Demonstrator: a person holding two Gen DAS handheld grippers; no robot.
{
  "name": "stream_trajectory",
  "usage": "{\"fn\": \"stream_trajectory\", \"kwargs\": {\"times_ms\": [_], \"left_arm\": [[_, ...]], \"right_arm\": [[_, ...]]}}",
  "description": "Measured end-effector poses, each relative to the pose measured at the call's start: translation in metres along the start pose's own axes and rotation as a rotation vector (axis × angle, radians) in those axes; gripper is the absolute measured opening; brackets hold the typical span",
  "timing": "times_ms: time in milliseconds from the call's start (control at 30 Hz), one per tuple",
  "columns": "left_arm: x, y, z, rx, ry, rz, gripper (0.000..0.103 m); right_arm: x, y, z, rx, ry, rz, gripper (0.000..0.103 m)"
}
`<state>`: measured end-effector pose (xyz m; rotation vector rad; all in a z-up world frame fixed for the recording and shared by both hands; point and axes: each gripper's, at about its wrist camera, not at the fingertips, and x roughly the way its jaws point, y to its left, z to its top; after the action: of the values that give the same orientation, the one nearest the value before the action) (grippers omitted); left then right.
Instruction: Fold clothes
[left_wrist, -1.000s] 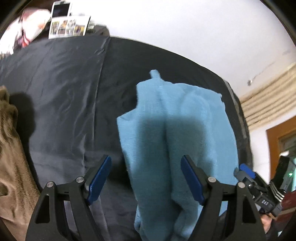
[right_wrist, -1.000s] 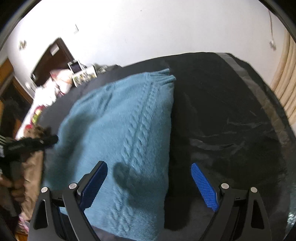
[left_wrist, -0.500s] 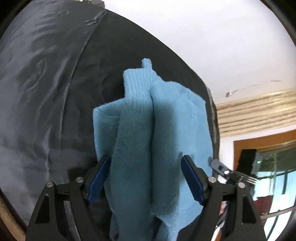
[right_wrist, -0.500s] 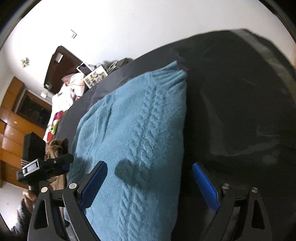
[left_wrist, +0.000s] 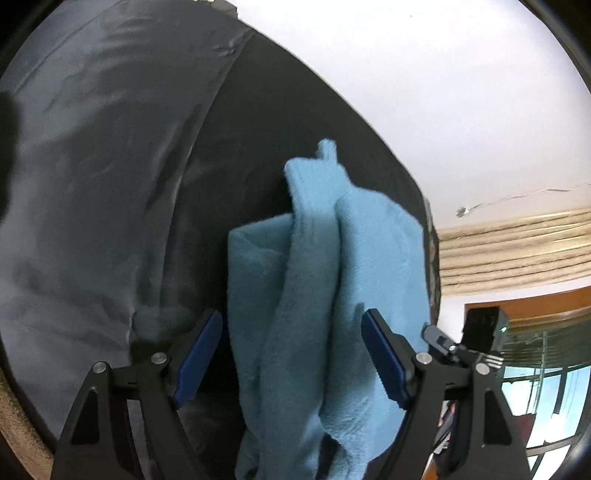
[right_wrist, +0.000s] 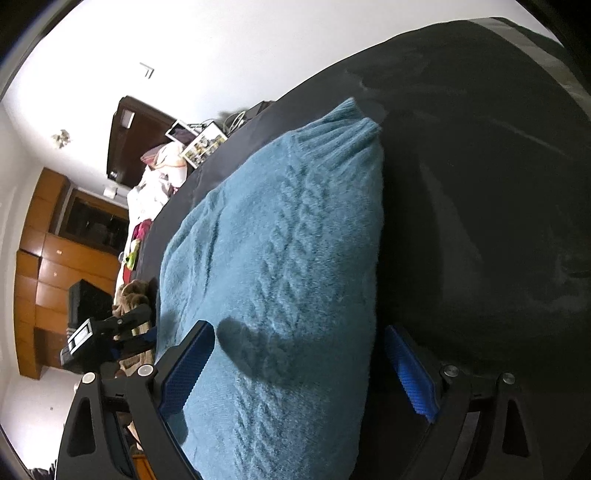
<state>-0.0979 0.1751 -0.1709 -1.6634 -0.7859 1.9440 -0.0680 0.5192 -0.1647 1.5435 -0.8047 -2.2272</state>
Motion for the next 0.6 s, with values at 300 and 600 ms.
{"fn": "stream_trajectory", "kwargs": {"times_ms": [300,600], "left_arm": [[0.013,-0.009,-0.001,0.013,0.041,-0.08,0.084],[0.021,-0.027,-0.009,0.111,0.095,-0.046,0.084]], "right_arm": [[0.007,0.005,0.003,-0.034,0.037,0.04,0.094],[0.014,0.018,0.002,-0.11,0.066,0.029,0.102]]}}
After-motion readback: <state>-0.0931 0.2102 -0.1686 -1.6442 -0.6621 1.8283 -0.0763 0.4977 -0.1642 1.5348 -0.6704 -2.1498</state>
